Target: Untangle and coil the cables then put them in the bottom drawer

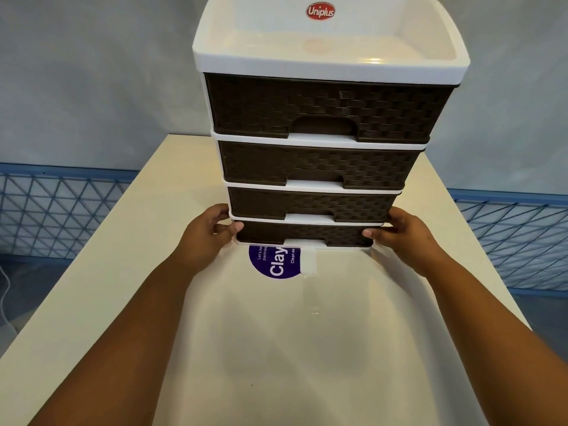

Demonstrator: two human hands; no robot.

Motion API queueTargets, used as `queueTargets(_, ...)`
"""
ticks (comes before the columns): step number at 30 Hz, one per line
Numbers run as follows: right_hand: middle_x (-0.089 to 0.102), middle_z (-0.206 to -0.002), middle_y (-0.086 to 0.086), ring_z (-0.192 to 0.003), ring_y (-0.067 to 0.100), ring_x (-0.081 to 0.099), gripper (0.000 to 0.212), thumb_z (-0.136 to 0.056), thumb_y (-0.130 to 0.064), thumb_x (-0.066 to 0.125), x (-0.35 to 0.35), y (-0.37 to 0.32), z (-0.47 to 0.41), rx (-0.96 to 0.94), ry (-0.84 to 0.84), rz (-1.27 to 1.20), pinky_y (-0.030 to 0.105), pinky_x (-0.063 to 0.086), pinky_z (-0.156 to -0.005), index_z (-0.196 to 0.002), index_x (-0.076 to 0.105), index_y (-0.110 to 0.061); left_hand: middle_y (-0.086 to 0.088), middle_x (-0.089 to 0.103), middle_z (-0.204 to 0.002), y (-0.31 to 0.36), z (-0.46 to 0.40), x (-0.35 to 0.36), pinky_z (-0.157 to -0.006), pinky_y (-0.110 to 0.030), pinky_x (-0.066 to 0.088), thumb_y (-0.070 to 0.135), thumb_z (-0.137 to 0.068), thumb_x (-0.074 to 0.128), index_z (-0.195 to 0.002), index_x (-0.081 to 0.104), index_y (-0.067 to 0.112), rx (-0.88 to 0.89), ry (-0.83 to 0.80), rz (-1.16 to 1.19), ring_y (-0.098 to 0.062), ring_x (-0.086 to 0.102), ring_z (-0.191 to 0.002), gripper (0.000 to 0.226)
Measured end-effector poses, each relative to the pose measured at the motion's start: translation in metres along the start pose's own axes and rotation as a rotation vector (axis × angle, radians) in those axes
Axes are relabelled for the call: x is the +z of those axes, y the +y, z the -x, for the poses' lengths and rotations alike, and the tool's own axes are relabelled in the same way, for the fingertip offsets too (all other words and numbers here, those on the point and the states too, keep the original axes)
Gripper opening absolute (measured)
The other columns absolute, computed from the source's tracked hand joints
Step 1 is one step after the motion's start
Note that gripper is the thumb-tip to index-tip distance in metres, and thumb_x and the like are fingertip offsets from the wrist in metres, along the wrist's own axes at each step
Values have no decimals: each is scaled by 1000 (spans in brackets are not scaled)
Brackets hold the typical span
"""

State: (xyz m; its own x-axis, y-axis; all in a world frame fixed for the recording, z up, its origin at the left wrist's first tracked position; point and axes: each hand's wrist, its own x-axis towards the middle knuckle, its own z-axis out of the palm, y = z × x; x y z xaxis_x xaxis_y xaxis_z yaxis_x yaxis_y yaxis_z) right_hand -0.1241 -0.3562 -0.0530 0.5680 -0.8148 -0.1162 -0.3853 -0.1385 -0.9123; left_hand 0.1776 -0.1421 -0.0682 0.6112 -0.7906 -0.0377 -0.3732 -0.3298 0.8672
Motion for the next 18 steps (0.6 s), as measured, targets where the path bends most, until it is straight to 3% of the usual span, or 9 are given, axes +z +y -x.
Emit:
queueTargets(4, 67, -114, -12, -104, 15, 66, 44, -82, -19, 76, 1, 2, 0, 1, 19, -5, 35, 50, -97, -122, 60, -28, -6, 59, -137, 3, 2, 2, -85, -33, 50, 31, -95, 61, -139, 48, 15, -11, 10, -16, -28, 64, -108, 49)
queueTargets(7, 67, -116, -10, -106, 18, 65, 47, -81, -21, 76, 3, 1, 2, 3, 42, 5, 36, 48, -99, -125, 61, -25, -5, 55, -139, 9, 8, 6, -86, -31, 48, 29, -97, 57, -141, 46, 16, -12, 24, -35, -28, 61, -114, 47)
queueTargets(10, 64, -117, -9, -100, 13, 62, 48, -82, -23, 75, 6, -5, 8, 17, 78, 17, 34, 46, -97, -128, 59, -22, -5, 56, -139, 15, 13, 7, -84, -30, 49, 29, -98, 55, -141, 47, 16, 9, 34, -38, -23, 62, -108, 45)
queueTargets(12, 62, -123, -5, -103, 15, 60, 52, -83, -27, 74, 10, -8, 14, 48, 100, 16, 35, 45, -96, -131, 56, -21, -6, 58, -138, 17, 17, 9, -85, -30, 48, 31, -99, 53, -140, 47, 15, 13, 39, -83, -23, 63, -105, 45)
queueTargets(15, 52, -141, 3, -101, 17, 56, 64, -83, -31, 75, 19, -5, 23, 145, 148, 28, 36, 44, -93, -140, 45, -21, -11, 55, -141, 16, 29, 21, -89, -27, 40, 34, -99, 53, -141, 46, 8, -20, 56, -178, -28, 56, -121, 50)
queueTargets(18, 47, -146, 7, -105, 19, 54, 76, -82, -36, 76, 34, -5, 42, 187, 237, 41, 36, 44, -94, -145, 38, -20, -15, 48, -143, 10, 49, 37, -98, -31, 41, 37, -96, 57, -141, 44, 5, -34, 116, -216, -30, 49, -128, 56)
